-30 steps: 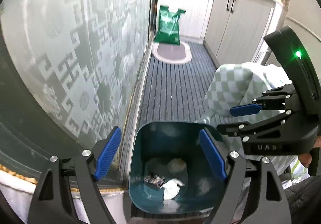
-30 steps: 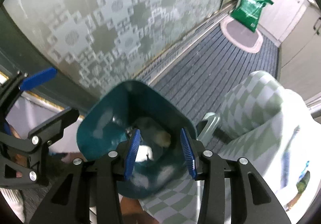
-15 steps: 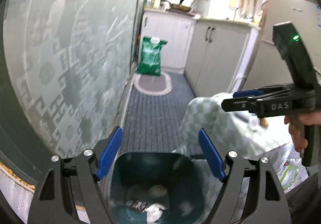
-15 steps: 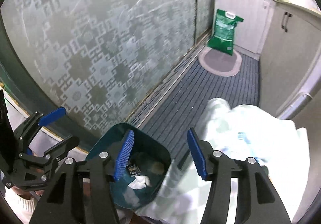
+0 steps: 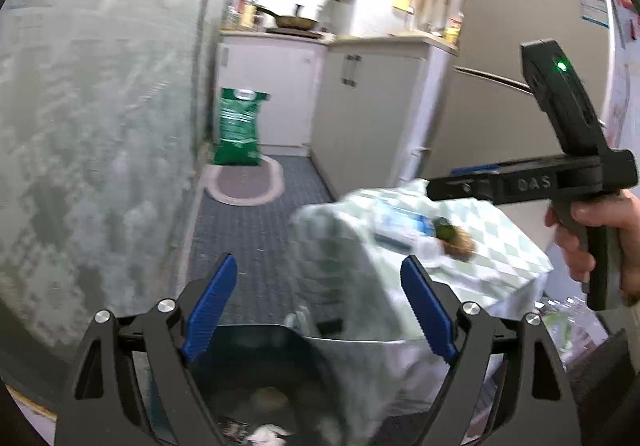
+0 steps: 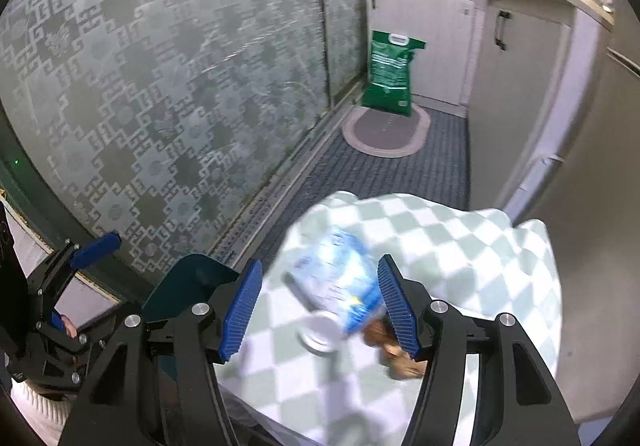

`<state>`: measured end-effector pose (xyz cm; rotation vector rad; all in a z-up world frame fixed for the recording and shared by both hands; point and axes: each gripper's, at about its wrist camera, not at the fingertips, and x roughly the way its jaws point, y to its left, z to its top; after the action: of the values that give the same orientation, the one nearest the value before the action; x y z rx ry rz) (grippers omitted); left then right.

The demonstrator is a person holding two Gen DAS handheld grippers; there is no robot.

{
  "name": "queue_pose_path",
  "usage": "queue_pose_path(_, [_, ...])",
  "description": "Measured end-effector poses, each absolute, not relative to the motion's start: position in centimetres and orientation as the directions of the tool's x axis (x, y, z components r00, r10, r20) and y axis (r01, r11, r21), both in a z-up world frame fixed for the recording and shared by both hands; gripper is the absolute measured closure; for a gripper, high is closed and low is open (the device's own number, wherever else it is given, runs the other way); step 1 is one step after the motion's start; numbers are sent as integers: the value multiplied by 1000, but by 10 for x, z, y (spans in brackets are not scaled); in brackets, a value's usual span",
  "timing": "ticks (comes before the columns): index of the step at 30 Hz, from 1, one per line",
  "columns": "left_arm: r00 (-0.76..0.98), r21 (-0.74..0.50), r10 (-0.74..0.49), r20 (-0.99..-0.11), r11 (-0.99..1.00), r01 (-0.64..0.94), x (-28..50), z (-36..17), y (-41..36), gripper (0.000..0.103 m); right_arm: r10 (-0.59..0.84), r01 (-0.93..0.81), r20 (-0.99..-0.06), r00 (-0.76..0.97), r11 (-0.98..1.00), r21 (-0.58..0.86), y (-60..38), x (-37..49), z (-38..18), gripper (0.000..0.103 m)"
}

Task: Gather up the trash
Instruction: 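Move both tools back from the bin toward the table, then grasp the white round lid beside the water bottle with the left tool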

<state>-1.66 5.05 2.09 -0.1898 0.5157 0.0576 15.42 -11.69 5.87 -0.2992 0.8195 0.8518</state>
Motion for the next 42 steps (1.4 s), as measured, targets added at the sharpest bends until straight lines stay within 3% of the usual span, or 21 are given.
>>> queue_pose_path(7, [855,-133,-68,-514,991,-1,10,16,7,22,523,-733,-750,404,676,77,-155,167,55,42])
queue_pose_path(16, [829,-143,-91,-552,990,13,41,3,-15,29,505,-737,-772,387,672,69,-191,180,32,42])
queue_pose_path(25, [798,-62,-46,-601,998,11,71,-12,-42,38,525,-764,-762,380,642,62,-208,185,26,42])
queue_pose_path(32, [780,-50,-15,-626,999,-21,83,-20,-40,51,504,-796,-783,365,605,19,-213,186,14,42])
queue_pose_path(36, [773,-55,-5,-634,998,-39,87,-22,-38,69,505,-823,-787,354,568,-5,-216,185,7,42])
queue_pose_path(42, [778,-114,-47,-626,993,-32,86,-18,-36,70,546,-876,-772,326,482,-30,-210,174,2,42])
